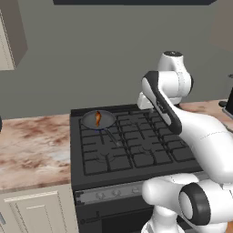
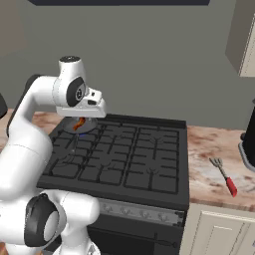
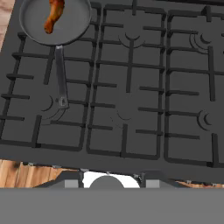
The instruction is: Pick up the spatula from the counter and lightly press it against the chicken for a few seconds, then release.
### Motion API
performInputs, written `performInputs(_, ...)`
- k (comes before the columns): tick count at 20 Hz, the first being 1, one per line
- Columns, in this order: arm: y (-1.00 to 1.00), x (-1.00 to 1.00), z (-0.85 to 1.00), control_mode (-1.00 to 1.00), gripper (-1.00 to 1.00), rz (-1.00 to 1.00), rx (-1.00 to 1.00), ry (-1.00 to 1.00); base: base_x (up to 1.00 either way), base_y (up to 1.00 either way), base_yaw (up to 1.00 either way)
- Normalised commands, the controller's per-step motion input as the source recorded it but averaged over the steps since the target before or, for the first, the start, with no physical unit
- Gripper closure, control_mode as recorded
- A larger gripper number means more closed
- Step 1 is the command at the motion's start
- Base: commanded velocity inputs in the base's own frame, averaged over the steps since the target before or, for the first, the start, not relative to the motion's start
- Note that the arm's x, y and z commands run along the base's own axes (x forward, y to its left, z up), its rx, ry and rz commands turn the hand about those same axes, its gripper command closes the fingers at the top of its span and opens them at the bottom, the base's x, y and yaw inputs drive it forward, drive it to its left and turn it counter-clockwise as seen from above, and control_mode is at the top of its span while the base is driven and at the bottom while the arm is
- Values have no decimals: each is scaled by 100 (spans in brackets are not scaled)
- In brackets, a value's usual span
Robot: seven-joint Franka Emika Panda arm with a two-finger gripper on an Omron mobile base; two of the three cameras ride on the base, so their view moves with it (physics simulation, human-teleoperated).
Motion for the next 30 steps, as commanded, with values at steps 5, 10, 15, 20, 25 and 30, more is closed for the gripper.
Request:
performInputs(5,0,-13,0,-100,-100,0,0,0,0,0,0)
performInputs(10,-14,-34,-3,-100,-100,-4,0,0,0,0,0)
performInputs(15,-35,-33,-1,-100,-100,-8,0,-1,0,0,0)
performInputs(20,-36,-20,0,-100,-100,0,0,-5,0,0,0)
performInputs(25,-58,-29,0,-100,-100,2,0,-7,0,0,0)
performInputs(30,-61,-25,0,-100,-100,2,0,-5,0,0,0)
